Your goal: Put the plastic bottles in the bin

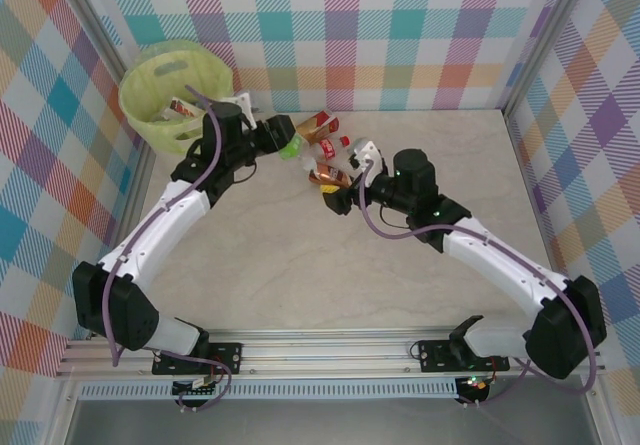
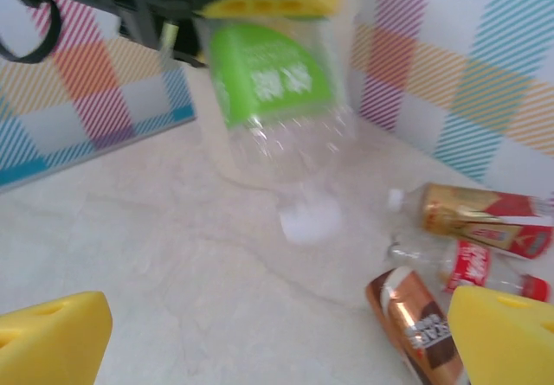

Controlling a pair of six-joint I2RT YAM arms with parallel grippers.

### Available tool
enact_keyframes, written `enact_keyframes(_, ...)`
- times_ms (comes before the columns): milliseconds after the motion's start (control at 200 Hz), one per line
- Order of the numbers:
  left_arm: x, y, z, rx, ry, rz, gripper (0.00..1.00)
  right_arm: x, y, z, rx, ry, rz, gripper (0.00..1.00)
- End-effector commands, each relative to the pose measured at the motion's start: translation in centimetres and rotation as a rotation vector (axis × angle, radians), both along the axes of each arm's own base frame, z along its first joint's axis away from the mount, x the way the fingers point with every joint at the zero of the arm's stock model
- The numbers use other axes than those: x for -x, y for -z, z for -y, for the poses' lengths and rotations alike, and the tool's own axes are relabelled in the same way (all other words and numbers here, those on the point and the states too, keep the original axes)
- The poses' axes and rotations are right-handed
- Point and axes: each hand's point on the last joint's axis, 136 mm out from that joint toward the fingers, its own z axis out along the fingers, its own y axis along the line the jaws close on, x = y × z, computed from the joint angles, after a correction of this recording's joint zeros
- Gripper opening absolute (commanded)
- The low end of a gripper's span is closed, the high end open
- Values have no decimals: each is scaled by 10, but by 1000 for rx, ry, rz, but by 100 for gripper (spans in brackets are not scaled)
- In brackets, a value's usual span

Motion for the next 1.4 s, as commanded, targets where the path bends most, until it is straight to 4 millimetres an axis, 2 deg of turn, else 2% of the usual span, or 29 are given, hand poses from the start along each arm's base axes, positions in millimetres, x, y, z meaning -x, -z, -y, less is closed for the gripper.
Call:
enact_keyframes(0, 0, -66, -35, -84, -143, 205, 57, -15, -20, 29, -96, 186, 19, 100)
enact_keyframes(145, 1, -121, -61, -122, -274, 395, 57, -9, -21, 42, -93, 218, 57, 100)
enact_keyframes(285, -3, -153, -84, -211, -373, 478, 58, -4, -24, 51, -100, 245, 107, 100)
enact_keyframes(420, -15, -170, -119, -276, -506, 517, 58, 5, -31, 52, -105, 210, 160, 100)
enact_keyframes(585, -35, -172, -182, -138, -635, 495, 58, 8, -30, 52, -92, 196, 164, 100)
enact_keyframes(725, -54, -159, -225, -27, -695, 436, 58, 13, -25, 47, -78, 159, 139, 100)
enact_keyframes(975, -80, -113, -278, 126, -781, 311, 57, 16, -22, 41, -67, 121, 103, 100)
enact_keyframes(1040, -87, -99, -286, 148, -792, 279, 57, 17, -23, 41, -69, 119, 104, 100)
enact_keyframes(1220, -108, -78, -304, 225, -815, 227, 57, 17, -19, 42, -62, 123, 91, 100)
enact_keyframes(1320, -129, -66, -303, 260, -782, 177, 57, 17, -16, 43, -57, 128, 84, 100)
enact_keyframes(1395, -147, -50, -297, 280, -747, 101, 57, 17, -16, 43, -56, 130, 84, 100)
